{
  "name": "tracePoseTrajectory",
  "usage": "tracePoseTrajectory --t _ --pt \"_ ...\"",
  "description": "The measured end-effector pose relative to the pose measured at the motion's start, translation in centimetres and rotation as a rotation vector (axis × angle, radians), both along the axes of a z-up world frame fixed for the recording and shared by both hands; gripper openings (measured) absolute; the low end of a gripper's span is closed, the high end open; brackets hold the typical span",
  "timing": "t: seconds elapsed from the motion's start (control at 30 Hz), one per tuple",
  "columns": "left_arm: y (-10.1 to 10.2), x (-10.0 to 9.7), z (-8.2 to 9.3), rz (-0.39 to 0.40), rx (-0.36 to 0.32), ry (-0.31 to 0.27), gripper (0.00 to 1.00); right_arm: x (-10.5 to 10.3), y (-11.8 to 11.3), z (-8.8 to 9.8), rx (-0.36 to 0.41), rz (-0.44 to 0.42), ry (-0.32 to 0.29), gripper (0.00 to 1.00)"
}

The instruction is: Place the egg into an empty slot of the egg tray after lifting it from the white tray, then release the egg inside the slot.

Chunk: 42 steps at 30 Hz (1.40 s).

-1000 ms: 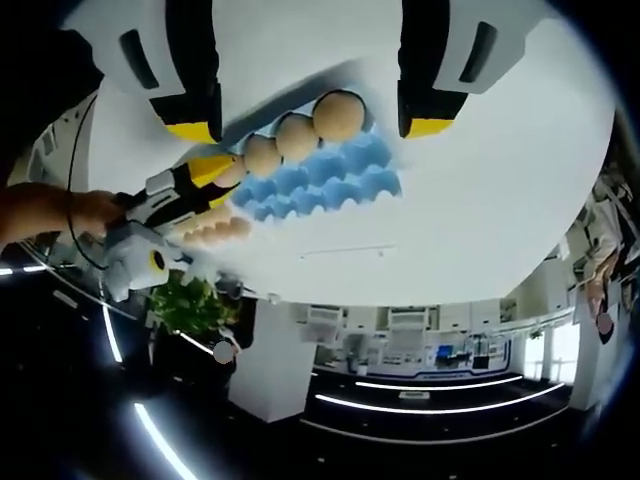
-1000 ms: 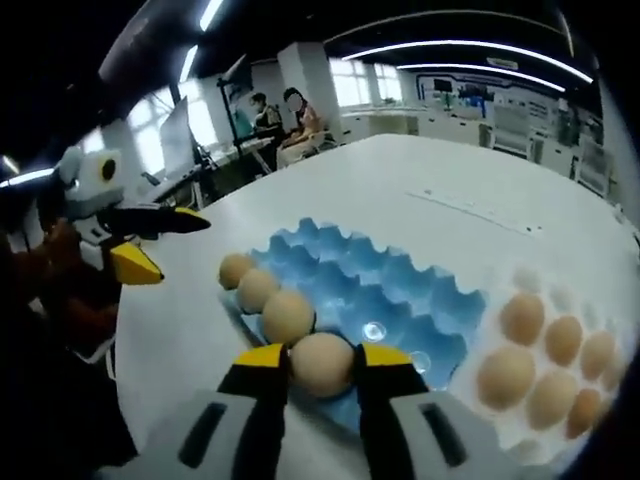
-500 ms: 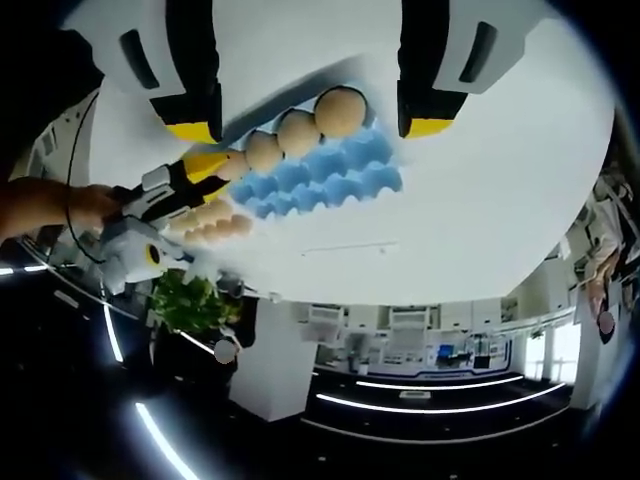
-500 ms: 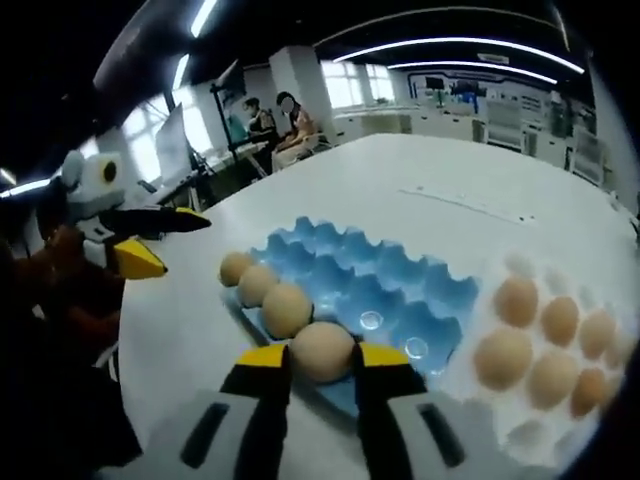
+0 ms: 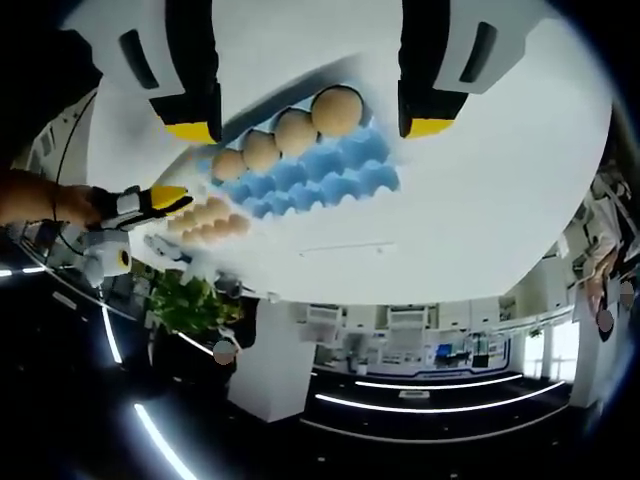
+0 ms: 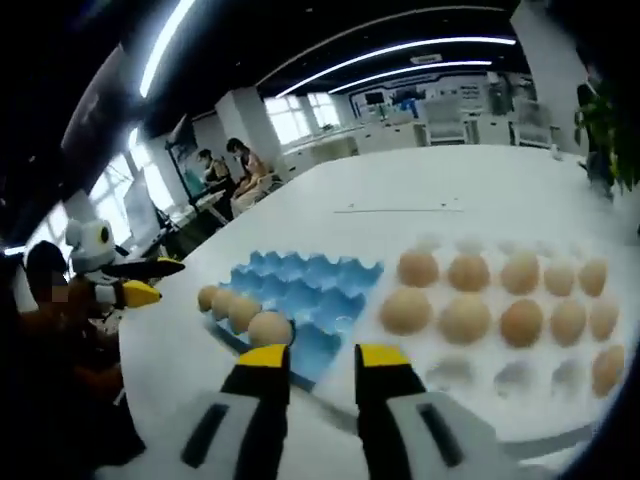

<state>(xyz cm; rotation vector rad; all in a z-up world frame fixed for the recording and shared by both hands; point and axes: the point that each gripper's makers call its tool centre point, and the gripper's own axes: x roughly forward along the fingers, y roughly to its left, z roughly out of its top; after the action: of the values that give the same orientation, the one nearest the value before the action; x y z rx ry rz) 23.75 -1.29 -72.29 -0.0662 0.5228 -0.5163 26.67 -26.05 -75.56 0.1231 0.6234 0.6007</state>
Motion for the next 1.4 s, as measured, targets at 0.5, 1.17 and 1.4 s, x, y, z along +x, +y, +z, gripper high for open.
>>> tracePoseTrajectory --t 0.5,1.17,1.4 --pt "0.1 0.0 0.1 0.011 0.01 0.001 0.72 1.6 -19.0 1.0 -0.242 -0.49 -0.096 0.26" --pt "0.5 -0.1 0.1 0.026 0.012 0.0 0.72 3.4 -20.7 -2.5 -0.319 -0.469 -0.011 0.25" --pt "0.5 -0.1 0.2 0.029 0.011 -0.003 0.72 3.3 -20.7 -2.1 -0.382 -0.438 -0.051 0.24"
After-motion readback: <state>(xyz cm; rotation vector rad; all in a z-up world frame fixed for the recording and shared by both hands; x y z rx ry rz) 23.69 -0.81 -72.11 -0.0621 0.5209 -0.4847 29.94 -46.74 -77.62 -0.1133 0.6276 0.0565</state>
